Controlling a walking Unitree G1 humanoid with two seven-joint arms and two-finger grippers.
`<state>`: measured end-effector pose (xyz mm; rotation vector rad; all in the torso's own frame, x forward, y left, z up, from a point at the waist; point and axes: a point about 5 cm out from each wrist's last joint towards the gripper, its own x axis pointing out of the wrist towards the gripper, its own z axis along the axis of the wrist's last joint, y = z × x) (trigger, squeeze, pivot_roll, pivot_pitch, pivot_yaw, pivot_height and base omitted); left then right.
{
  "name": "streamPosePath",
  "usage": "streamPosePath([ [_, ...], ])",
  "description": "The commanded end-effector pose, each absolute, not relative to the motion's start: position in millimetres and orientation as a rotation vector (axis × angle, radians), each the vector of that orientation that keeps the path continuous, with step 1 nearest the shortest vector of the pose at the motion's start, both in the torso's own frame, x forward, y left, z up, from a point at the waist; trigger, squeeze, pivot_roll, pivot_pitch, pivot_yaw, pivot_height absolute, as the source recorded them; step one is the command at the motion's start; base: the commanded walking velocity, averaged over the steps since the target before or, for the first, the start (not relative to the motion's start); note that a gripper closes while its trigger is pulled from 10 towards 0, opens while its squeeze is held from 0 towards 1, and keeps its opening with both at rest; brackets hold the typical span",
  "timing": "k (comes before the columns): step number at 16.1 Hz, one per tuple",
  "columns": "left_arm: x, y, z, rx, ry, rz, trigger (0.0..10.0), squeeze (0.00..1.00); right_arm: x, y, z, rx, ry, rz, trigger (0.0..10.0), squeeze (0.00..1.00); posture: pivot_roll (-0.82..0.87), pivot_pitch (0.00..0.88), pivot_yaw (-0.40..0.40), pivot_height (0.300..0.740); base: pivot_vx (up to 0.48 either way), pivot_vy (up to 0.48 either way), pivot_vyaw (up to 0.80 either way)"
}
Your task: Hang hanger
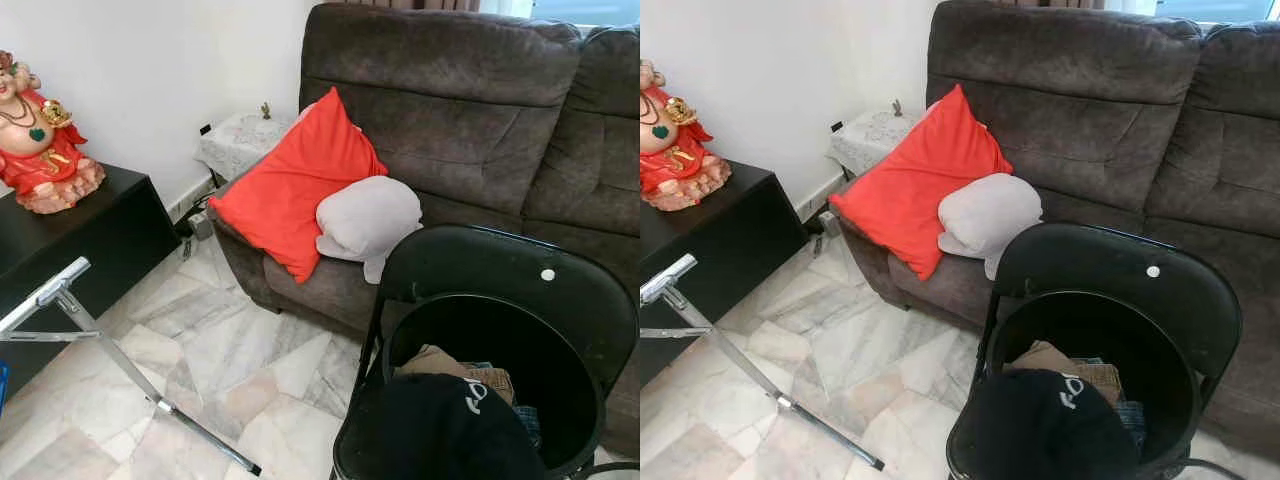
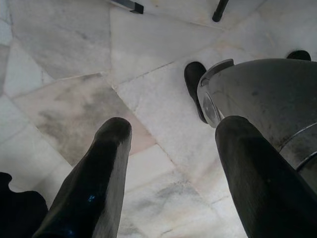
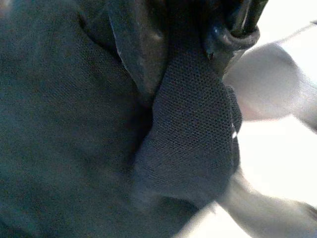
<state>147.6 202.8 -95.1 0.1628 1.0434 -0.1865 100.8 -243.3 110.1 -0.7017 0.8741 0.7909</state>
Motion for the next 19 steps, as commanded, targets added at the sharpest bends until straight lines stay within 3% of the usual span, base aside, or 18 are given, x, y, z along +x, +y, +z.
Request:
streamPosePath([
  [1, 141.8, 207.1, -96.8, 0.182, 1.069, -0.188, 10.0, 0.00, 105.1, -250.4, 110.9, -0.789, 0.872, 0.739, 0.0, 0.00, -0.06, 0.098, 0.120, 0.740, 0.000, 0.000, 0.00],
  [2, 141.9, 207.0, -96.8, 0.181, 1.069, -0.188, 10.0, 0.00, 106.3, -249.2, 111.1, -0.786, 0.865, 0.745, 0.0, 0.00, -0.06, 0.098, 0.118, 0.740, 0.000, 0.000, 0.00],
  [3, 141.9, 206.8, -96.8, 0.179, 1.069, -0.188, 10.0, 0.00, 105.0, -242.0, 111.6, -0.753, 0.856, 0.773, 0.2, 0.36, -0.06, 0.098, 0.118, 0.740, 0.000, 0.000, 0.00],
  [4, 141.9, 206.5, -96.8, 0.177, 1.069, -0.190, 10.0, 0.00, 100.3, -236.7, 110.2, -0.731, 0.880, 0.816, 4.8, 1.00, -0.06, 0.098, 0.117, 0.740, 0.000, 0.000, 0.00],
  [6, 142.0, 206.1, -96.8, 0.174, 1.068, -0.192, 10.0, 0.00, 92.7, -245.7, 104.4, -0.793, 0.959, 0.816, 10.0, 1.00, -0.06, 0.100, 0.117, 0.740, 0.000, 0.000, 0.00],
  [19, 142.1, 205.0, -97.0, 0.170, 1.070, -0.200, 10.0, 0.00, 93.9, -208.0, 122.3, -0.644, 0.799, 0.874, 10.0, 1.00, -0.07, 0.105, 0.113, 0.740, 0.000, 0.000, 0.00],
])
